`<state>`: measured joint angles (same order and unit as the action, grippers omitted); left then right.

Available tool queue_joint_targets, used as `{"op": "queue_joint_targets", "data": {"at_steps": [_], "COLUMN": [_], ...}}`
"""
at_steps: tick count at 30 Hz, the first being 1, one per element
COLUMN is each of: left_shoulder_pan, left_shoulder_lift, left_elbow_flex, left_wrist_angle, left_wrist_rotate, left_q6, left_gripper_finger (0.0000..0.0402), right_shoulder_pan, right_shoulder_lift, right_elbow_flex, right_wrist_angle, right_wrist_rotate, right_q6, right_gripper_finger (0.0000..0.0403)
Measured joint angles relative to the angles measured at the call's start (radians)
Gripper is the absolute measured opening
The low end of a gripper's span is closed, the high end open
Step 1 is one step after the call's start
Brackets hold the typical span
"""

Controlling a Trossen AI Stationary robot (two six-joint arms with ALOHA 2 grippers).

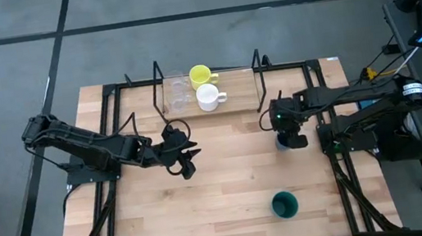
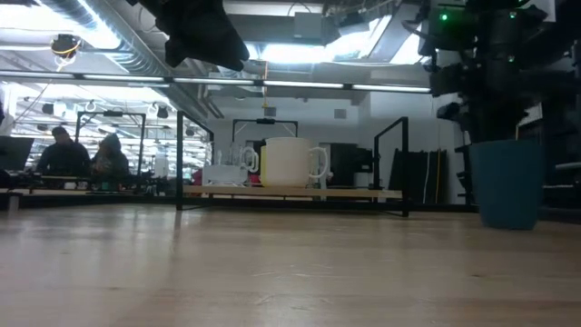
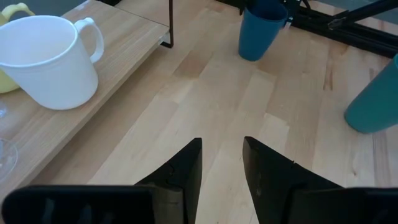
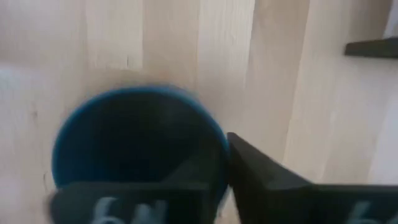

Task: Stack small to large cups/mugs on shelf
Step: Put the dark blue cup on the shelf

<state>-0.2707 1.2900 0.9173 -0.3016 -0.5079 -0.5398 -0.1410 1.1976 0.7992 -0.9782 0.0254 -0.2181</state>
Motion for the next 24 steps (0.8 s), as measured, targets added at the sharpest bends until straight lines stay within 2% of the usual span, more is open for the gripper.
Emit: {"op": "queue_joint_targets", "data": {"at_steps": [2, 8, 16, 21, 24], "left_shoulder_pan": [0.000, 0.000, 0.000, 0.000, 0.000], "left_shoulder_lift": [0.000, 0.000, 0.000, 0.000, 0.000], "left_elbow_flex": [0.000, 0.000, 0.000, 0.000, 0.000], "left_wrist_angle": [0.000, 0.000, 0.000, 0.000, 0.000], "left_wrist_rotate": [0.000, 0.000, 0.000, 0.000, 0.000], "left_q6": [0.000, 0.001, 0.001, 0.001, 0.001], "left_gripper_finger": [0.0110, 0.0110, 0.0110, 0.0110, 0.0110], "right_shoulder_pan": [0.000, 0.011, 0.055, 0.058, 0.058], "right_shoulder_lift": [0.000, -0.001, -0.004, -0.015, -0.023], "right_elbow_flex": [0.020, 0.138, 0.425, 0.596, 0.652], "right_wrist_angle": [0.001, -0.079, -0.184, -0.136, -0.069], "right_wrist_rotate": [0.014, 0.028, 0.026, 0.039, 0.131], "right_q6": [-0.001, -0.004, -0.011, -0.030, -0.013], "right_gripper_finger": [0.0013, 0.0008, 0.0008, 0.0008, 0.0008]}}
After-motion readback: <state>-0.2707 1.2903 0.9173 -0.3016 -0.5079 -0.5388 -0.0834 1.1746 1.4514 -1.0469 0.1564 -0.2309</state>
